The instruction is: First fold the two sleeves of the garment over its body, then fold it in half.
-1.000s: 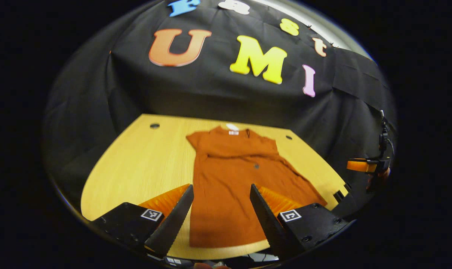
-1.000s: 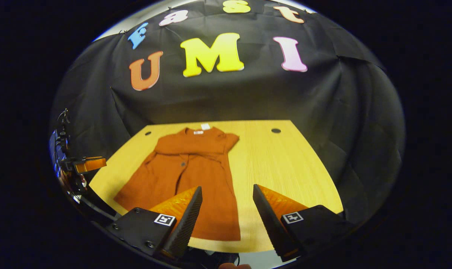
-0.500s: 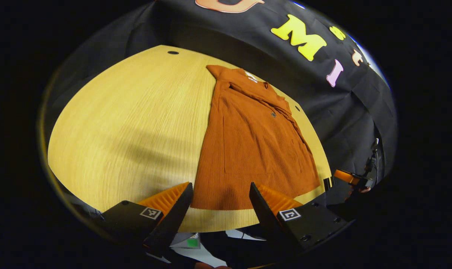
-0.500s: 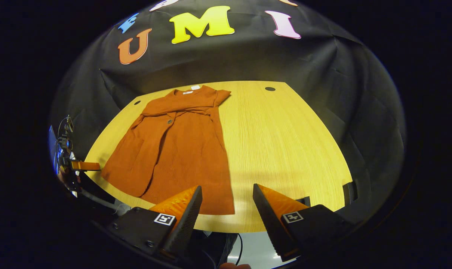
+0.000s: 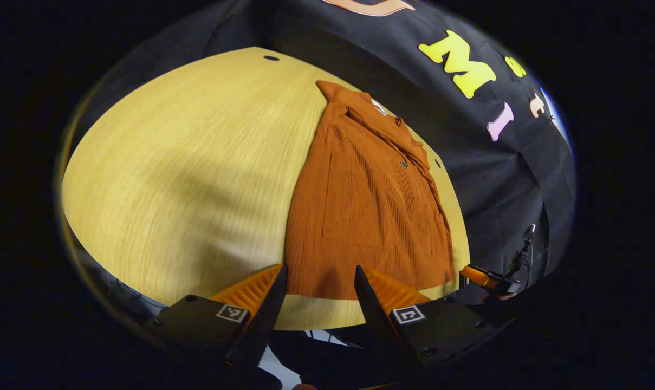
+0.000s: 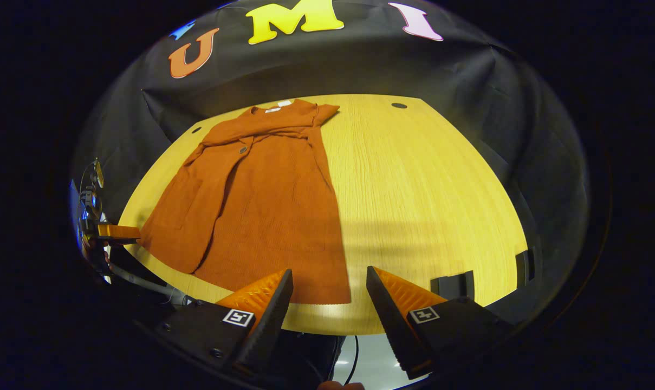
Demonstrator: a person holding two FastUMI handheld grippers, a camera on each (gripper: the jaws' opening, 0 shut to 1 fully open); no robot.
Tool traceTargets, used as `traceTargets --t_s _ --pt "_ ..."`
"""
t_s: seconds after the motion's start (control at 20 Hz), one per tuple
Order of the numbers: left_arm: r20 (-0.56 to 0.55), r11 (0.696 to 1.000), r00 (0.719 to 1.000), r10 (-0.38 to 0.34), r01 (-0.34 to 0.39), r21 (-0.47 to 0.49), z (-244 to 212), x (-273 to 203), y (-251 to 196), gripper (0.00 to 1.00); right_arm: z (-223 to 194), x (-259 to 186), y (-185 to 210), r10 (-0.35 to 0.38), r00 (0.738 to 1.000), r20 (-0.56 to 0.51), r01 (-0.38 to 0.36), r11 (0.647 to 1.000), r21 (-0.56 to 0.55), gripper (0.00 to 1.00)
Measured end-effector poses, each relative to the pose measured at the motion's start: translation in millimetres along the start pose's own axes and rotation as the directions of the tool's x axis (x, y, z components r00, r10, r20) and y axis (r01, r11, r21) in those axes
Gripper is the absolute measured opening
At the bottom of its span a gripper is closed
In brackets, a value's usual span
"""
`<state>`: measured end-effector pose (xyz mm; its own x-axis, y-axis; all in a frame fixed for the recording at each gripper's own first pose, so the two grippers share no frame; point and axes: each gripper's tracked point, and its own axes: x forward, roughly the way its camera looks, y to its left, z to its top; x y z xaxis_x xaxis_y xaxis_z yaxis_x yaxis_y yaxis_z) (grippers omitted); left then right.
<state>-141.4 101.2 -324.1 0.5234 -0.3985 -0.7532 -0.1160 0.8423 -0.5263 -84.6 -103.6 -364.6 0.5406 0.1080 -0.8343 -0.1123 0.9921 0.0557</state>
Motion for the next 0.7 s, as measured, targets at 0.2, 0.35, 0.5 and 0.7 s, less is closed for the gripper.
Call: traceTargets --t_s 0.2,0.35,0.5,0.7 --pt "-0.041 1.0 0.999 -0.003 0.002 -0.023 -4.3 11.4 -10.1 0.48 -13.5 19.3 0.8 -0.027 0.998 -0.057 0.025 0.999 -0.028 0.88" --pt "-0.056 1.0 0.998 0.013 -0.014 -0.015 -5.2 17.4 -9.9 0.34 -18.3 24.7 4.1 -0.06 0.994 -0.092 0.056 0.998 -0.038 0.89" --pt "-0.075 0.998 0.995 0.066 -0.067 -0.006 -6.1 20.3 -6.3 0.19 -16.3 28.2 14.7 -0.053 0.994 -0.095 0.049 0.998 -0.048 0.77" --pt "-0.085 0.994 0.991 0.1 -0.096 0.051 -8.5 24.6 -11.1 0.1 -14.4 30.1 31.1 -0.027 0.995 -0.1 0.02 0.997 -0.068 0.13"
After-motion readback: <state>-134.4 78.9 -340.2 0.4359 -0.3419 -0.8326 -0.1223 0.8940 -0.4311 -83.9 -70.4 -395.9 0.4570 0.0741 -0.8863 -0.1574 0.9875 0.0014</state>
